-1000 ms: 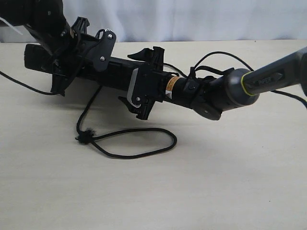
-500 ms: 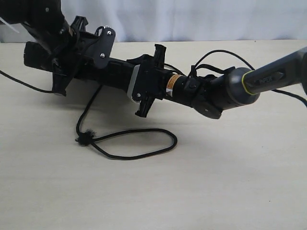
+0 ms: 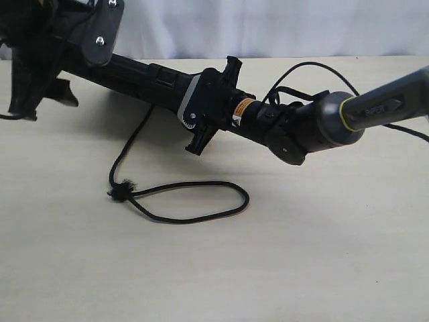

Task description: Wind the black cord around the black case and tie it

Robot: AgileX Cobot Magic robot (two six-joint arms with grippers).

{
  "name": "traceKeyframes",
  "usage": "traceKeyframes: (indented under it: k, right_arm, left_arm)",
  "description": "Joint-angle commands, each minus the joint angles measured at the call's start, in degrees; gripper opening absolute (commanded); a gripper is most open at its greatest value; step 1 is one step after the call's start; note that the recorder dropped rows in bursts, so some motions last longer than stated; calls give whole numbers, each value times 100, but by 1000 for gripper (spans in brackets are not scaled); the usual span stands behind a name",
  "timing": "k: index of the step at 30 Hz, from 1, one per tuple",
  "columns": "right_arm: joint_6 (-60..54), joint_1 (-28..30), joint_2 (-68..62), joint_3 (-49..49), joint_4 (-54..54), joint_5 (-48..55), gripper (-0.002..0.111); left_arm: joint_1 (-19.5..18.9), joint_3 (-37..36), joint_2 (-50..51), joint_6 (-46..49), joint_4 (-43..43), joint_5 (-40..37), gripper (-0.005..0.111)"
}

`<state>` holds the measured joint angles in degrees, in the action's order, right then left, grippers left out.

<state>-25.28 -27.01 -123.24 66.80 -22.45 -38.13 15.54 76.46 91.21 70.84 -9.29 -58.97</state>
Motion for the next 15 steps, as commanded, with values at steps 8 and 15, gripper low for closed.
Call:
traceKeyframes:
  k: [8, 15]
  right_arm:
    - [107, 37, 92, -9, 249, 72, 4]
    - [107, 37, 92, -9, 249, 72, 4]
  left_arm:
    - [456, -2443, 22, 1466, 203, 1970, 45]
    - [456, -3342, 387, 1778, 300, 4362, 45]
